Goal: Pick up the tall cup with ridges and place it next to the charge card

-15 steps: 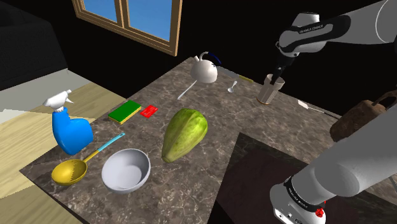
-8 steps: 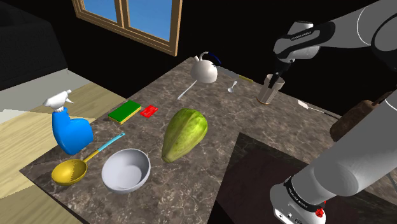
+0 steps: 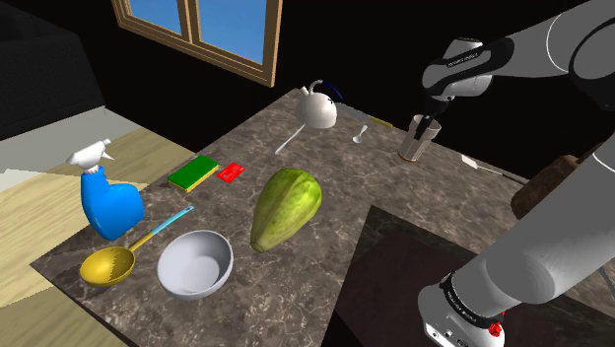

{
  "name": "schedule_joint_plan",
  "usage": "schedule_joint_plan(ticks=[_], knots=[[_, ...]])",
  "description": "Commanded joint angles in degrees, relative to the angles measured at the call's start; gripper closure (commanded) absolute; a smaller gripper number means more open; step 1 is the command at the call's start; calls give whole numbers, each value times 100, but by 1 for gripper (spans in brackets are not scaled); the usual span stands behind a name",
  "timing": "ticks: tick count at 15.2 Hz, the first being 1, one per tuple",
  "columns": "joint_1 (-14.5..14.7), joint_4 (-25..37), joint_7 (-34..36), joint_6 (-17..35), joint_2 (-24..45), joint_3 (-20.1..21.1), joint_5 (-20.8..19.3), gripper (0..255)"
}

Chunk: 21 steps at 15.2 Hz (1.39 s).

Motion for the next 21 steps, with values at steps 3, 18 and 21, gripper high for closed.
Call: schedule_joint_plan(ticks=[3,18,21], knots=[[0,0,0,0,0,0,0,255],[32,277,56,-524,-278,2,-139,255],[44,415,70,-751,-378,8,-184,255]])
